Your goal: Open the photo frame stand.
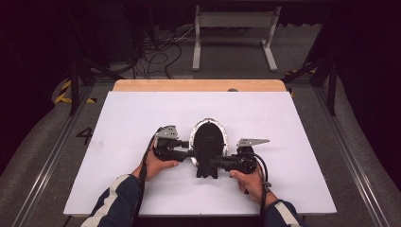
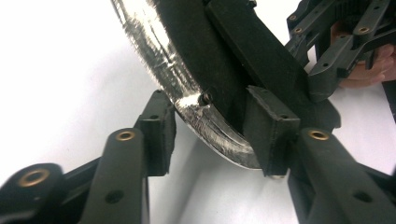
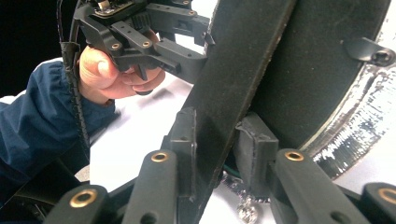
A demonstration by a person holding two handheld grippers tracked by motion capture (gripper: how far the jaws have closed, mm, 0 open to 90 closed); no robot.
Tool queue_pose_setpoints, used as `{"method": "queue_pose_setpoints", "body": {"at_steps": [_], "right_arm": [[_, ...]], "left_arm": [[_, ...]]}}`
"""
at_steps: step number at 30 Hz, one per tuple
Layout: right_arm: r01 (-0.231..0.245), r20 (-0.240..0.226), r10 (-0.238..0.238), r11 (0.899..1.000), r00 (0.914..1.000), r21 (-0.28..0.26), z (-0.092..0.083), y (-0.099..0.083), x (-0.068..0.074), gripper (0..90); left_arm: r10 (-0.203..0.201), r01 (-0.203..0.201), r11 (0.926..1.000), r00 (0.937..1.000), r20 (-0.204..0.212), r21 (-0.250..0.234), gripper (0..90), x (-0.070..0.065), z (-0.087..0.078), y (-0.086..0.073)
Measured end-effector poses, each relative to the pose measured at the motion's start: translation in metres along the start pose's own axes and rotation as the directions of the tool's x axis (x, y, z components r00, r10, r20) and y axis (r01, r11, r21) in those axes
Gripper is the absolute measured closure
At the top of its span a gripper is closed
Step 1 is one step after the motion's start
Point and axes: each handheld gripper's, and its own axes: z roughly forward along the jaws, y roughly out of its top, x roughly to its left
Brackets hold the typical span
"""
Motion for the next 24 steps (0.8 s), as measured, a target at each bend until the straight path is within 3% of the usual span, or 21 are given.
{"method": "queue_pose_setpoints", "body": {"at_steps": [9, 15, 20, 24], "right_arm": [[0.019, 0.004, -0.019, 1.0, 0.9998, -0.009, -0.002, 0.003, 0.005, 72.5], [0.021, -0.01, -0.021, 1.0, 0.9997, -0.023, -0.006, 0.007, 0.008, 72.4], [0.037, -0.016, -0.038, 0.999, 0.9992, -0.032, -0.008, 0.009, 0.013, 73.1], [0.06, -0.012, -0.06, 0.998, 0.9981, -0.026, -0.008, 0.009, 0.018, 74.0]], "left_arm": [[0.032, -0.032, 0.9994, 0.9992, -0.023, -0.01, 61.2, -0.005, -0.002, 0.003], [0.052, -0.056, 0.9975, 0.9954, -0.081, -0.044, 63.6, -0.01, -0.003, 0.004], [0.106, -0.115, 0.9922, 0.9815, -0.159, -0.048, 66.2, -0.018, -0.005, 0.008], [0.176, -0.189, 0.9814, 0.9572, -0.23, -0.035, 68.3, -0.024, -0.007, 0.01]]}}
